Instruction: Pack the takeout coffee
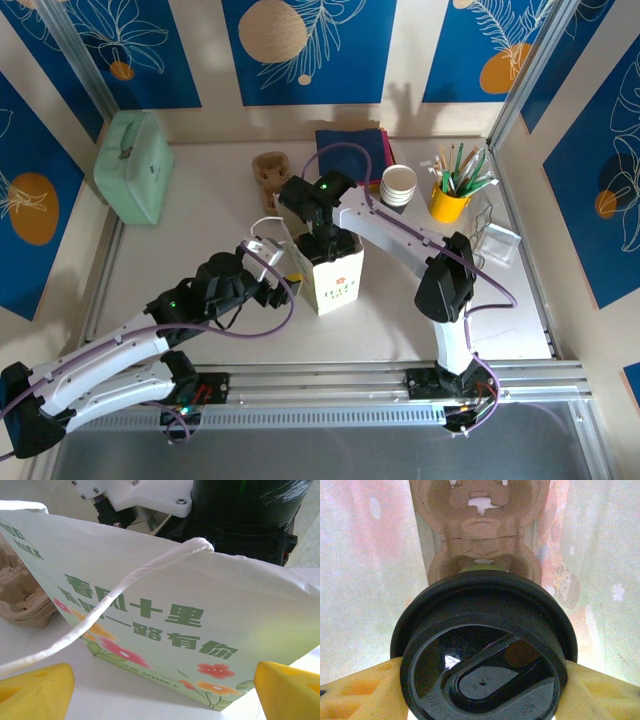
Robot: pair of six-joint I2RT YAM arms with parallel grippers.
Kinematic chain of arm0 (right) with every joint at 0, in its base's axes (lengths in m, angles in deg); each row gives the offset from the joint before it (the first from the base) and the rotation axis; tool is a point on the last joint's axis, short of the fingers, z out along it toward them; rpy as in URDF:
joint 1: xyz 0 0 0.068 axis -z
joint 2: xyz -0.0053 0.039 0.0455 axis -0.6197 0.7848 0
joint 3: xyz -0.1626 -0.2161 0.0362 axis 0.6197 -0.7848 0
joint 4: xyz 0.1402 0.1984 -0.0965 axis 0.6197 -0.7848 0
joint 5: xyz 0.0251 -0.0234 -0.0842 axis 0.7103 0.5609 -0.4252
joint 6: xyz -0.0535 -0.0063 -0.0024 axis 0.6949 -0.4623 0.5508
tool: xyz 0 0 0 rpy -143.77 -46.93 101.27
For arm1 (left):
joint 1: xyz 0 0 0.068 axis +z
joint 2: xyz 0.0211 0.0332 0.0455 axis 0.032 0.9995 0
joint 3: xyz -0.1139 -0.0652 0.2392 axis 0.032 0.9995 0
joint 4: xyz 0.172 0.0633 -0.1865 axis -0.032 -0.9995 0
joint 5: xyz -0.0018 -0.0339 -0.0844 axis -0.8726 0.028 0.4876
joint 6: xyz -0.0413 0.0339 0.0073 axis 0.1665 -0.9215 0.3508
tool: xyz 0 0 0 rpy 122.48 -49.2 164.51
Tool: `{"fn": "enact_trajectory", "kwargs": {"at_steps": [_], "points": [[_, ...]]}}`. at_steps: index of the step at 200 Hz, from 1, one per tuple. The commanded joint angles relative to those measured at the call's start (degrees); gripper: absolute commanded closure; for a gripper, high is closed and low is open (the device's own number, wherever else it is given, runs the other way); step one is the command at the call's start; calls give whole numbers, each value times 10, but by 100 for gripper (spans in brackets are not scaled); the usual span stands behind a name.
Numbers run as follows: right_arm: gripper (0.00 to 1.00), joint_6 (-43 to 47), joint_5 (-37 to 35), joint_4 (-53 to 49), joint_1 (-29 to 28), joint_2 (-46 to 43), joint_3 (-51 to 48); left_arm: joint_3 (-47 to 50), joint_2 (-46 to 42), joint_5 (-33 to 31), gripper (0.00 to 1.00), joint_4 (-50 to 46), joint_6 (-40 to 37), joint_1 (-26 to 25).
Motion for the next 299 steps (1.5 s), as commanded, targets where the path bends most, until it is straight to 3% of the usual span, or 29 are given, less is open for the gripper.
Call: {"fn": "enact_trajectory", "kwargs": {"at_steps": [1, 299], "points": [[38, -7, 14, -3, 2, -24, -3, 0, -3, -8, 7, 16, -11, -5], [38, -3, 3, 46, 3, -59, -55, -9, 17, -9, 7, 19, -5, -5]]}}
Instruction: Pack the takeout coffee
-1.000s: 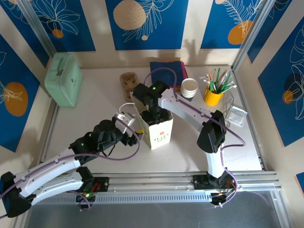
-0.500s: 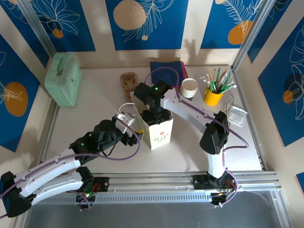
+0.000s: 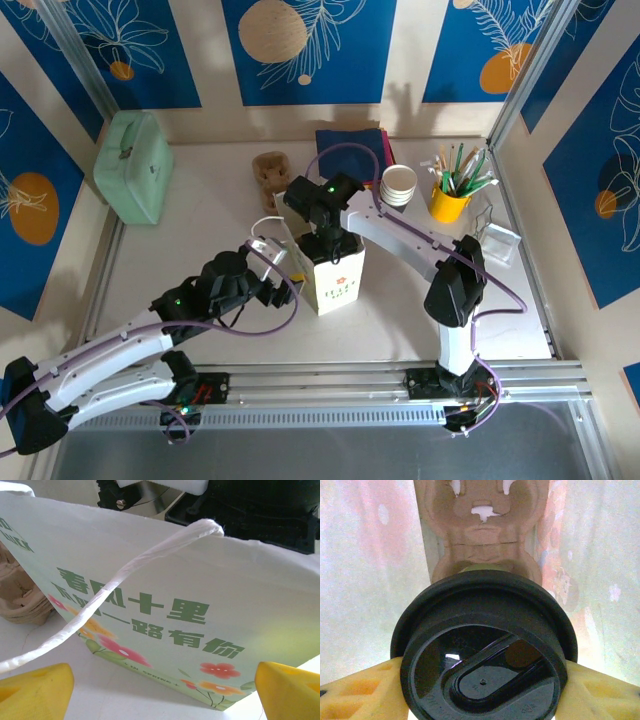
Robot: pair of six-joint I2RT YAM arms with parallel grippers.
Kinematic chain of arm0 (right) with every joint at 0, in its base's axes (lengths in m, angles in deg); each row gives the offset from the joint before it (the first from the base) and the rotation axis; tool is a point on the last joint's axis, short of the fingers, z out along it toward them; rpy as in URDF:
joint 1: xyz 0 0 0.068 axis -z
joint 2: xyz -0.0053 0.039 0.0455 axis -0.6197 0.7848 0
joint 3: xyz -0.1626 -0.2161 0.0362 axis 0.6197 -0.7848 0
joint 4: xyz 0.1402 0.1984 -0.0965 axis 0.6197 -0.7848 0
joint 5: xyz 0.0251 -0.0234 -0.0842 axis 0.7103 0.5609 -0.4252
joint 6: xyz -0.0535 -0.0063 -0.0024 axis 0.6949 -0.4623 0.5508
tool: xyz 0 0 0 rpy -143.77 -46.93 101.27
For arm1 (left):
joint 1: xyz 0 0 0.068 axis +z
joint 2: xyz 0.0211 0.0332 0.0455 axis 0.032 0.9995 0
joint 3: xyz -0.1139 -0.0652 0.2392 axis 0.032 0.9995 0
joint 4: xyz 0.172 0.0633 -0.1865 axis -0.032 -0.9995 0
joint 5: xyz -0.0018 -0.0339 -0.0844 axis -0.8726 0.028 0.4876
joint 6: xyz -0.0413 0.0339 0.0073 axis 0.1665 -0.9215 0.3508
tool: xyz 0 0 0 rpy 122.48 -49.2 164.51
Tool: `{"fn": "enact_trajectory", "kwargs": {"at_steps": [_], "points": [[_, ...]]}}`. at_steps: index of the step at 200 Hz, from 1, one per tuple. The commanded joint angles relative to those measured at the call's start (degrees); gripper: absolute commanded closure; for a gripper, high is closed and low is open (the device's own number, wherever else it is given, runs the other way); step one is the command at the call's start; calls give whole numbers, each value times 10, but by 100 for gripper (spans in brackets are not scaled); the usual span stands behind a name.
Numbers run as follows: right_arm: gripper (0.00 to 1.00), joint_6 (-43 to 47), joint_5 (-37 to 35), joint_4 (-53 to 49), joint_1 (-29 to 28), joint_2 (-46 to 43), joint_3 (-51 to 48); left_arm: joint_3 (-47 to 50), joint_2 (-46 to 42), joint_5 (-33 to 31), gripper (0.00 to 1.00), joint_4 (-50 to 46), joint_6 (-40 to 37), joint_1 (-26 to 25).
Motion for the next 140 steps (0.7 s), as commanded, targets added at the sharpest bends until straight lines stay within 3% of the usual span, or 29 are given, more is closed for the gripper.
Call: {"fn": "enact_trajectory", "kwargs": {"at_steps": [1, 140], "points": [[38, -4, 4, 2, 0, -21, -7, -9, -4, -7, 7, 11, -6, -5], [38, 2, 1, 35, 2, -27, -33, -3, -14, -14, 7, 7, -3, -5]]}}
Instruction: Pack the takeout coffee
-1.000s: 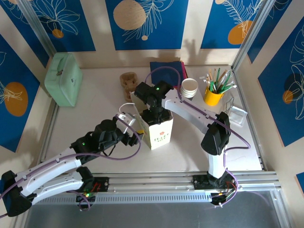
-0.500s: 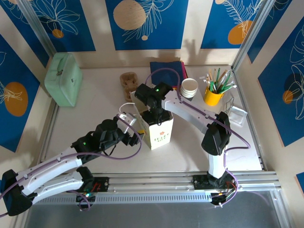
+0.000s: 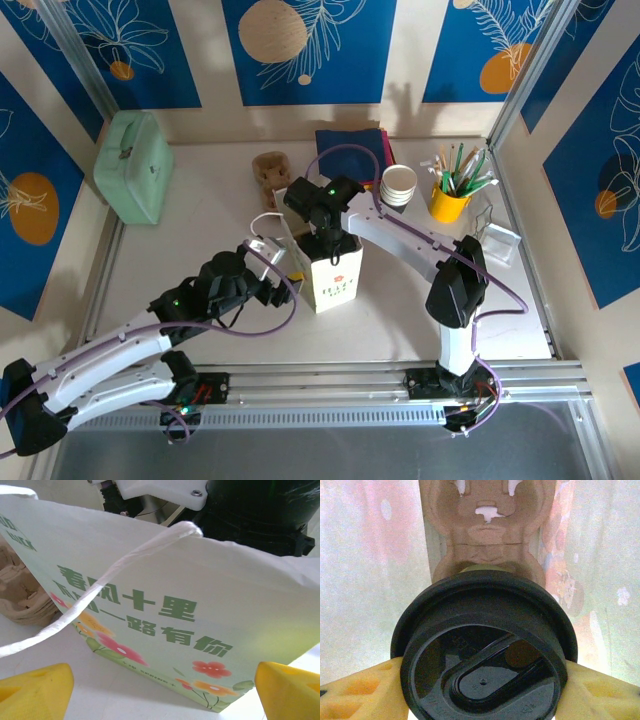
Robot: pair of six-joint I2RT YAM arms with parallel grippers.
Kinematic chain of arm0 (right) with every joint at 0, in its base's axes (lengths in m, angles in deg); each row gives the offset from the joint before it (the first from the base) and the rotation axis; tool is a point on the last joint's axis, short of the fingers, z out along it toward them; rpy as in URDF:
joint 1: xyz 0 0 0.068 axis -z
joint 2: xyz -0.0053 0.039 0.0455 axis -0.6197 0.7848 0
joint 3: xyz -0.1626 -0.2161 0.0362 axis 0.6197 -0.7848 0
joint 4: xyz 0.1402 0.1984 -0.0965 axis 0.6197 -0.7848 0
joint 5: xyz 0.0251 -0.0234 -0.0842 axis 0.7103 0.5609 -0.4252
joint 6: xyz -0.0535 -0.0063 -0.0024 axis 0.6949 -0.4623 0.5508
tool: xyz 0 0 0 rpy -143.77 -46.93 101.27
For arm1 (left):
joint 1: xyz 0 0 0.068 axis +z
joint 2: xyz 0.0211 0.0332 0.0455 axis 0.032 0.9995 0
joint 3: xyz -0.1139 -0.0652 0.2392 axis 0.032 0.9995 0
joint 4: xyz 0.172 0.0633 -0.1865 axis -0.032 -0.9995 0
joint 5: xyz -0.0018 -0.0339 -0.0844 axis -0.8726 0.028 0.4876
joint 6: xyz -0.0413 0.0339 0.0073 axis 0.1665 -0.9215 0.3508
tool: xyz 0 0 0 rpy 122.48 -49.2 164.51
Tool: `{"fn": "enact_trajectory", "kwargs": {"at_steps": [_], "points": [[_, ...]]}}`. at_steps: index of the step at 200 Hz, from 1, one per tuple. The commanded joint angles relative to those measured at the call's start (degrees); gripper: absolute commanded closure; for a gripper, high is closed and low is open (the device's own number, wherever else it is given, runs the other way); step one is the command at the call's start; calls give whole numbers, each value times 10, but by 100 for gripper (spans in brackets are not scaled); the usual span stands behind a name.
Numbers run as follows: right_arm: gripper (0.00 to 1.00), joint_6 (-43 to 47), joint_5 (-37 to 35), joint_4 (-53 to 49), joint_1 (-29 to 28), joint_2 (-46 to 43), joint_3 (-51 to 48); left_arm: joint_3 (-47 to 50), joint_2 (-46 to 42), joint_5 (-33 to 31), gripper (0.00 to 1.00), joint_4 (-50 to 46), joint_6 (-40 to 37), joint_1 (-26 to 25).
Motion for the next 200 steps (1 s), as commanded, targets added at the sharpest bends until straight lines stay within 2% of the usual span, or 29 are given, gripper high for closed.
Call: {"fn": "enact_trajectory", "kwargs": {"at_steps": [1, 200], "points": [[38, 2, 1, 4, 2, -20, -11, -3, -7, -7, 7, 6, -3, -5], [38, 3, 2, -12, 4, -6, -3, -3, -3, -10, 7, 8, 0, -5]]}}
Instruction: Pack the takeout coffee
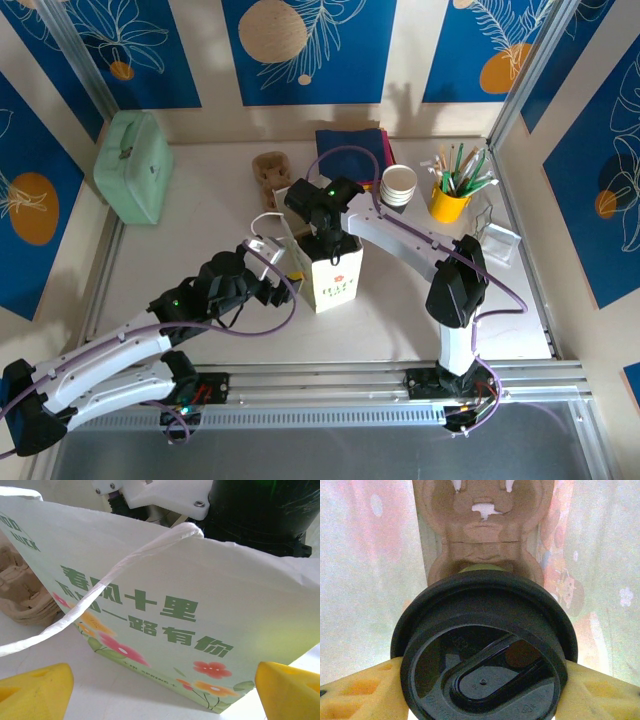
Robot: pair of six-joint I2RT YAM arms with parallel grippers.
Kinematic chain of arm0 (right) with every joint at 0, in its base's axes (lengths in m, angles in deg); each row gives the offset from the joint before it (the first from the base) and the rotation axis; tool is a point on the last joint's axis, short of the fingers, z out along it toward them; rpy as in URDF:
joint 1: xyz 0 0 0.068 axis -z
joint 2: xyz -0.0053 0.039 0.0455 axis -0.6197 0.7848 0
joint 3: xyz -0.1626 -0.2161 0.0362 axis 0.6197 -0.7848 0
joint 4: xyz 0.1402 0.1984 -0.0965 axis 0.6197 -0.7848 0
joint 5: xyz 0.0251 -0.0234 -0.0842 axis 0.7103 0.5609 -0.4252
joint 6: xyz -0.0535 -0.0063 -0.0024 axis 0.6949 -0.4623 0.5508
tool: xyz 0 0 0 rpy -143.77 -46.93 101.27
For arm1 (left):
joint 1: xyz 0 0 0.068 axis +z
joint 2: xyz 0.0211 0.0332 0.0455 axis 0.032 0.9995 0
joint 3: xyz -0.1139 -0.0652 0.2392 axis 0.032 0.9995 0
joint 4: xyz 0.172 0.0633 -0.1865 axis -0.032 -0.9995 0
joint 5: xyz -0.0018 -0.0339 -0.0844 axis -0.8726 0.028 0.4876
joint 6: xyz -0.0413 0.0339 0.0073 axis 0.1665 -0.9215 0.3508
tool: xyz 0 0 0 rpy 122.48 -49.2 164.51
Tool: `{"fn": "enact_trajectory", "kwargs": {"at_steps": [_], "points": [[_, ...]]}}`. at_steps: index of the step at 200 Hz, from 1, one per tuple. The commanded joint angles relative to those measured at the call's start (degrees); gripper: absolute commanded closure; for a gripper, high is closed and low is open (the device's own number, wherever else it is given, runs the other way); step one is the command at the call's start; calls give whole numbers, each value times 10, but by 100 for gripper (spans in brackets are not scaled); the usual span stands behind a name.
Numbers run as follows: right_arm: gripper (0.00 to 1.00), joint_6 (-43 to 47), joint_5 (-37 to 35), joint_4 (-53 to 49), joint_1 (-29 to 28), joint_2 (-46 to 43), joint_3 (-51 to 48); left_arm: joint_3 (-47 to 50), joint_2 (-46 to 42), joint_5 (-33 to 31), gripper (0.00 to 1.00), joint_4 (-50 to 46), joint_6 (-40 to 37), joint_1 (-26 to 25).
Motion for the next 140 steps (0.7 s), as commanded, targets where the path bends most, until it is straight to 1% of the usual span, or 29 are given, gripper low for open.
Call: {"fn": "enact_trajectory", "kwargs": {"at_steps": [1, 140], "points": [[38, 3, 2, -14, 2, -6, 5, -3, -2, -6, 6, 9, 0, -5], [38, 6, -1, -15, 4, 9, 11, -1, 0, -7, 6, 11, -2, -5]]}}
